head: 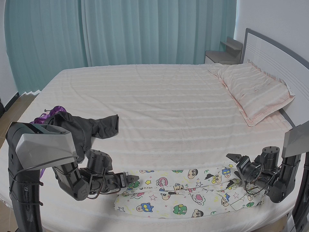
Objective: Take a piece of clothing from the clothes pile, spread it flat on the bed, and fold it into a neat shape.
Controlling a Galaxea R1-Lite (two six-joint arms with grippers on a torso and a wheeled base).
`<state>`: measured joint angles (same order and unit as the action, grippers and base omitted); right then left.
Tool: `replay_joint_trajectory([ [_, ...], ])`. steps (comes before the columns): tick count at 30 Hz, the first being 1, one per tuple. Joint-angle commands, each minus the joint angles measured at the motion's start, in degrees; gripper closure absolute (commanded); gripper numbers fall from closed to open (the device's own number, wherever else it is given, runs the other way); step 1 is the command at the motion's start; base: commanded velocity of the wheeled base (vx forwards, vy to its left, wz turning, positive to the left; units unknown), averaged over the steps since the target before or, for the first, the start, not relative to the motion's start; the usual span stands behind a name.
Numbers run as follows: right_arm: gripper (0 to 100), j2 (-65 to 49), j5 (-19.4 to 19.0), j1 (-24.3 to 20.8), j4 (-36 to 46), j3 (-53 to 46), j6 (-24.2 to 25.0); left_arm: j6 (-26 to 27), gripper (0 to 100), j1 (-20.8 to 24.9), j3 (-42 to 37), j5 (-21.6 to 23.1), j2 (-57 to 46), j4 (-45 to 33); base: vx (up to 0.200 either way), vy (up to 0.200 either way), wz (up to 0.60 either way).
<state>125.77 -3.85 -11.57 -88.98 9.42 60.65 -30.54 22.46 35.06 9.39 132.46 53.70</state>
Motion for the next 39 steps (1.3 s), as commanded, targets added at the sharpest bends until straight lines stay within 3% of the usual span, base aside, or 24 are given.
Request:
replay_joint_trajectory([
  [1,0,0.09,-0.01,-0.03,-1.02,0.07,0.00,0.04,0,0.04,0.62,0.02,0.96,-0.09,0.000,0.000,0.00],
  [5,0,0.09,-0.01,-0.03,-1.02,0.07,0.00,0.04,0,0.04,1.41,-0.07,1.22,-0.17,0.000,0.000,0.00],
  [6,0,0.09,-0.01,-0.03,-1.02,0.07,0.00,0.04,100,0.04,1.41,-0.07,1.22,-0.17,0.000,0.000,0.00],
  [39,0,0.09,-0.01,-0.03,-1.02,0.16,0.00,-2.25,100,-1.19,6.16,-3.67,1.39,0.62,0.000,0.000,0.00],
])
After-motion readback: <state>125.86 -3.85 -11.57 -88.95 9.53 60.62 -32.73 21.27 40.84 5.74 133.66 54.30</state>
